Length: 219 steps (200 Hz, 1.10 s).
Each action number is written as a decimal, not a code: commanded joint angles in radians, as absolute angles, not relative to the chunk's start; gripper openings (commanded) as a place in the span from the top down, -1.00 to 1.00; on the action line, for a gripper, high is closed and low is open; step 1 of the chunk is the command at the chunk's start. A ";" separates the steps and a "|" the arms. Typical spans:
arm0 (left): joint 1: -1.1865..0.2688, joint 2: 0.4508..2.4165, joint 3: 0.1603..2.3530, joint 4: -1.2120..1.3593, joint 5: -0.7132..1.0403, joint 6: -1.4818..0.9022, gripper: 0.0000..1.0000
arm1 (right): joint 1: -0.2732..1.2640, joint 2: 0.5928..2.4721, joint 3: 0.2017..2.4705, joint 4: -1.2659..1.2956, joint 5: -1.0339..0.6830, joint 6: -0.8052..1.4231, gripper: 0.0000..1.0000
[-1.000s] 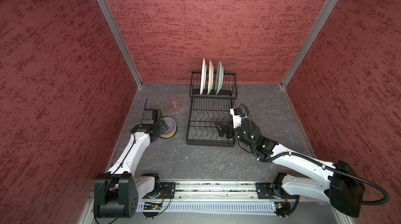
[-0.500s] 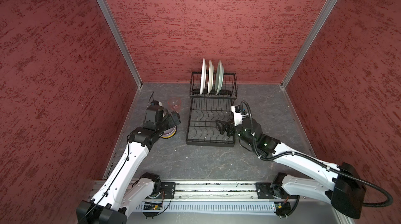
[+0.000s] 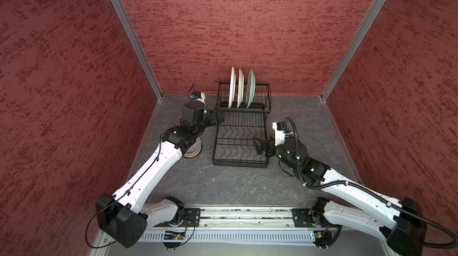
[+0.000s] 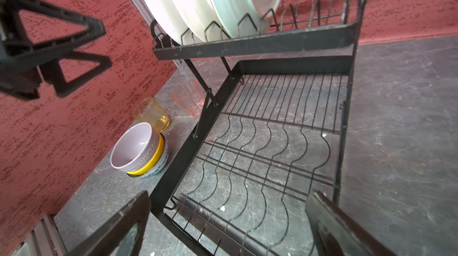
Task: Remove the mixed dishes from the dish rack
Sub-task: 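Reach the left gripper to the watermelon plate in the rack and grip its rim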
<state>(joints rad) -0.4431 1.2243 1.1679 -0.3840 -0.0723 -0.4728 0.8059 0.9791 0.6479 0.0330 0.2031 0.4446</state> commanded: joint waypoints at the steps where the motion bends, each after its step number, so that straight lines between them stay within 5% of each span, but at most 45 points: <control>1: -0.447 1.269 1.209 -0.283 -0.039 -0.439 -0.77 | 0.798 0.934 0.622 0.002 0.241 0.465 -0.97; 91: -0.451 1.365 1.219 -0.103 0.032 -0.409 -0.39 | 0.798 0.845 0.574 -0.040 0.258 0.480 -0.97; 219: -0.468 1.501 1.283 -0.014 -0.005 -0.293 -0.17 | 0.795 0.809 0.557 -0.070 0.281 0.491 -0.97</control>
<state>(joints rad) -0.4656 1.4677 1.2503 -0.0509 0.0174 -0.3397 0.8024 0.8227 0.5617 -0.0570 0.2493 0.4820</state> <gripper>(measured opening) 0.587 0.988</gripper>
